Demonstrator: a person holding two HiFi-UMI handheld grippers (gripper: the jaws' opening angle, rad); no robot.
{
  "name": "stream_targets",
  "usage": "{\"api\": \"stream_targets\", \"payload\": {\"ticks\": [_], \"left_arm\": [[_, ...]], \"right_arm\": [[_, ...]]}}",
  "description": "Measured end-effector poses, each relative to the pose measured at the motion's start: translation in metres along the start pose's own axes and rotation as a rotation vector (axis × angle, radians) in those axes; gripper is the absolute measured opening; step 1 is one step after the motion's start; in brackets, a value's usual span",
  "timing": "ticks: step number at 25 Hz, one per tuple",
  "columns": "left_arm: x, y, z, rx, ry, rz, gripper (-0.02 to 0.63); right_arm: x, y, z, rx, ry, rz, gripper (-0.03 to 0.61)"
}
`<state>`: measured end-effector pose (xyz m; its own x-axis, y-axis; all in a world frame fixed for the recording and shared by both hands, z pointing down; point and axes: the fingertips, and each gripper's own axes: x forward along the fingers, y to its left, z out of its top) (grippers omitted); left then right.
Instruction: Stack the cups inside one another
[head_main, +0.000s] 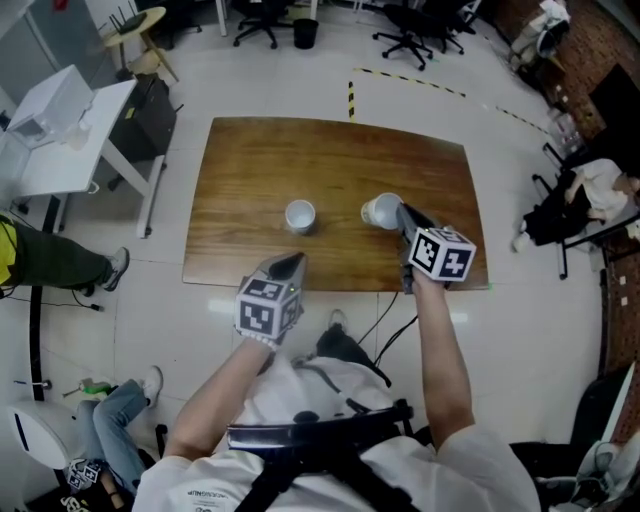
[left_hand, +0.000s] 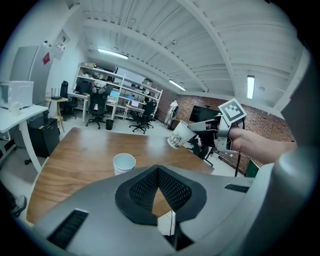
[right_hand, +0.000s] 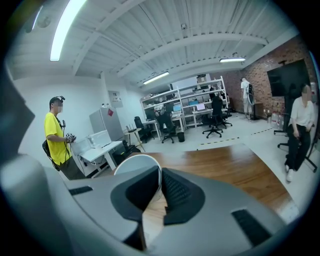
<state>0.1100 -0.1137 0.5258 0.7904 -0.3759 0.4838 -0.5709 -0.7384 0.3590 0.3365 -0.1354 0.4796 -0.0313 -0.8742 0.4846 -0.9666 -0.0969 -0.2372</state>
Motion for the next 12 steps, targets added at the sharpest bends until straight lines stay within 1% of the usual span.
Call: {"api": "stream_targets", "payload": {"ticks": [7,12], "left_arm": [[-0.021,0.006,-0.003,-0.006,-0.024,-0.006,-0.003],[-0.033,0.012,-0.007,-0.017,-0.032,0.004,-0.003]], "right_arm": [[-0.008,0.037,0.002,-0.03,-0.01,0.026,0.026],[-0.003,0.063,0.0,-0.045,-0.003,0.071,0.026]]}}
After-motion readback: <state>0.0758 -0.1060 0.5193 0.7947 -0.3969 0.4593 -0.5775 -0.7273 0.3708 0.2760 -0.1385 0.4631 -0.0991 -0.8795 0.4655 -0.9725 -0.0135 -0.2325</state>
